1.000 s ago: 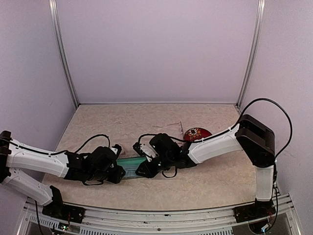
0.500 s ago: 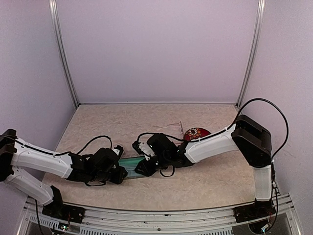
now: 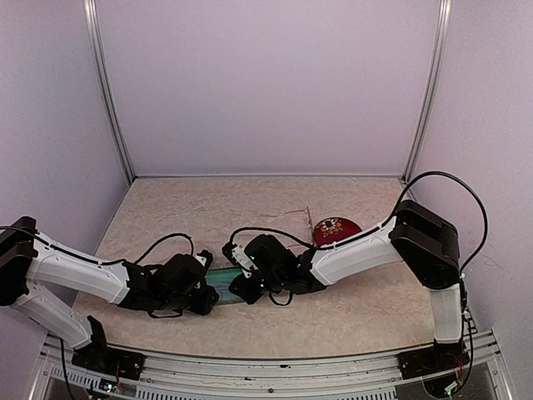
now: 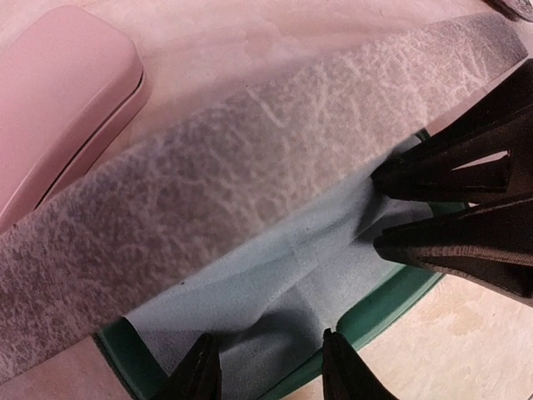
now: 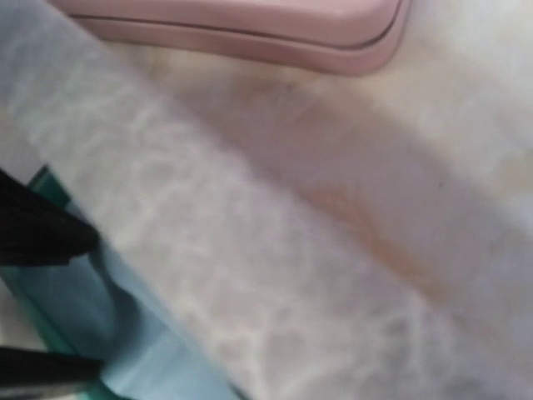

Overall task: Organize the sunglasses
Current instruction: Smooth out the folded cleaning cloth from the sunglasses case, then pick up the sunglasses from the center of the board.

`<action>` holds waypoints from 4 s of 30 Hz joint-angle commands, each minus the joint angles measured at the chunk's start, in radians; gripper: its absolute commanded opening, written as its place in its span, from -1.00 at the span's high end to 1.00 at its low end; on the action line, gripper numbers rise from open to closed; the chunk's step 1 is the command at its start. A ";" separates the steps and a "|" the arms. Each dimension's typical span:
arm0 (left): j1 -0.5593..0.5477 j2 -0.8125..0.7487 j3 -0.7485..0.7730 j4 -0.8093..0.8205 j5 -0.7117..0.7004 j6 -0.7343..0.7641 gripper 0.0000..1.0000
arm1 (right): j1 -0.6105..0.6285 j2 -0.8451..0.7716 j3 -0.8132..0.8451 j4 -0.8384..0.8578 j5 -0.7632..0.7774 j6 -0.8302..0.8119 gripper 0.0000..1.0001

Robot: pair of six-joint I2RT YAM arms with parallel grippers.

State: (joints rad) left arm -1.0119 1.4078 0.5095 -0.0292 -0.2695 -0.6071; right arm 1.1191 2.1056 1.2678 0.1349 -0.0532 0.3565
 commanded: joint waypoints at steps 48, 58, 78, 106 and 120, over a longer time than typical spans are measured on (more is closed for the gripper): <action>-0.053 -0.246 0.009 -0.026 0.058 -0.013 -0.32 | -0.411 -0.154 0.072 -0.366 0.369 0.017 0.21; -0.076 -0.219 0.018 -0.029 0.033 -0.010 -0.34 | -0.412 -0.047 0.153 -0.440 0.415 0.014 0.38; -0.095 -0.147 0.042 -0.022 0.009 0.001 -0.36 | -0.412 -0.201 -0.018 -0.299 0.376 0.037 0.39; -0.097 -0.136 0.045 -0.027 0.000 0.003 -0.36 | -0.412 -0.083 0.069 -0.351 0.384 0.040 0.62; -0.097 -0.137 0.041 -0.029 0.001 0.000 -0.37 | -0.412 -0.057 0.086 -0.372 0.392 0.046 0.74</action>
State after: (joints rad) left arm -1.1015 1.2655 0.5285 -0.0528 -0.2550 -0.6205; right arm 0.7128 2.0201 1.3342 -0.2108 0.3264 0.3882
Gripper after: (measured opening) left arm 0.684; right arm 0.134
